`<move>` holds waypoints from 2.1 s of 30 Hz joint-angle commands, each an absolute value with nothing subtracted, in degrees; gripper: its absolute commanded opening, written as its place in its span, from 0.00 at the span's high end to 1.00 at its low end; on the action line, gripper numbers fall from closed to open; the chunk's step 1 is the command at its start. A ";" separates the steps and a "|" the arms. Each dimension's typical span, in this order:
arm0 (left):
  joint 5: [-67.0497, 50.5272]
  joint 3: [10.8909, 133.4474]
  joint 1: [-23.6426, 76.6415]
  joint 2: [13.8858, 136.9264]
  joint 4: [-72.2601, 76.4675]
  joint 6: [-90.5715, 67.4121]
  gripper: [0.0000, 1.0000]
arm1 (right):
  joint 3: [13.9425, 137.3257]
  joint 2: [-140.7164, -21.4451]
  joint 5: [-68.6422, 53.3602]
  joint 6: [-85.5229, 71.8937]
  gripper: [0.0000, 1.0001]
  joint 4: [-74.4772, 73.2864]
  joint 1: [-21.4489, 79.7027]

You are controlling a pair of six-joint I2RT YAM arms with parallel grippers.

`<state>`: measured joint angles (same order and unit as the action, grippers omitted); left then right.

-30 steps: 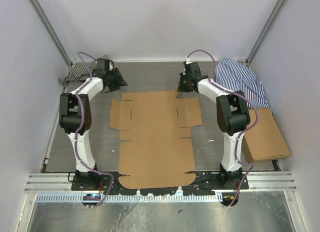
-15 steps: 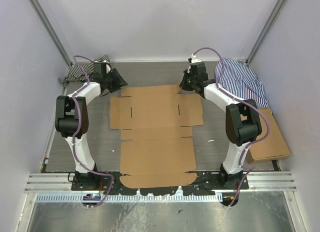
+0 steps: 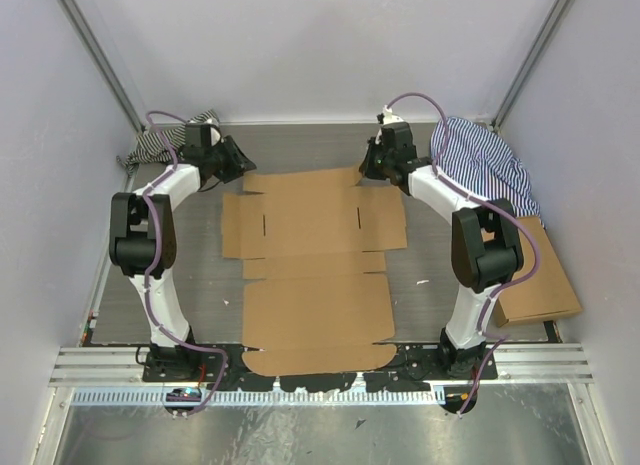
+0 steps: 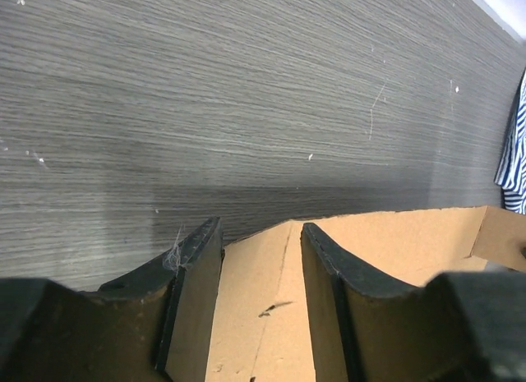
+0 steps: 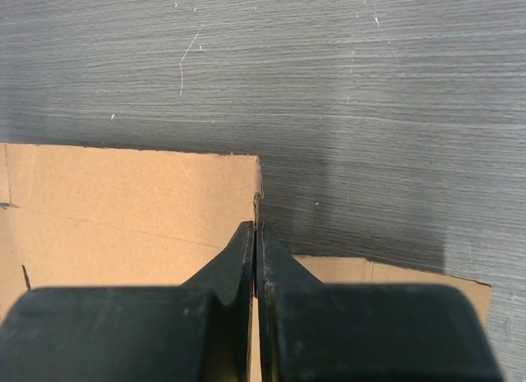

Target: Fold the paper box

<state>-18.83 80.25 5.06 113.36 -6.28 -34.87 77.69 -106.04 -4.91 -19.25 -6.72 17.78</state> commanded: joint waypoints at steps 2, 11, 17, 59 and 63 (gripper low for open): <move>-22.24 79.22 5.39 110.57 -4.57 -36.94 0.51 | 83.29 -106.57 -5.27 -19.77 0.99 -5.79 17.72; -23.33 83.18 9.01 114.85 -5.57 -38.21 0.54 | 85.77 -110.24 -6.10 -20.17 0.98 -7.47 17.68; -21.09 86.20 10.23 116.79 -9.14 -37.80 0.56 | 88.70 -112.92 -4.29 -19.95 0.97 -11.09 17.67; -18.22 98.32 15.42 126.14 -22.63 -37.68 0.58 | 97.99 -126.15 -13.49 -20.57 0.50 -15.02 19.59; -17.77 99.11 15.41 128.47 -23.94 -38.46 0.60 | 100.17 -128.39 -13.62 -20.57 0.49 -17.38 19.69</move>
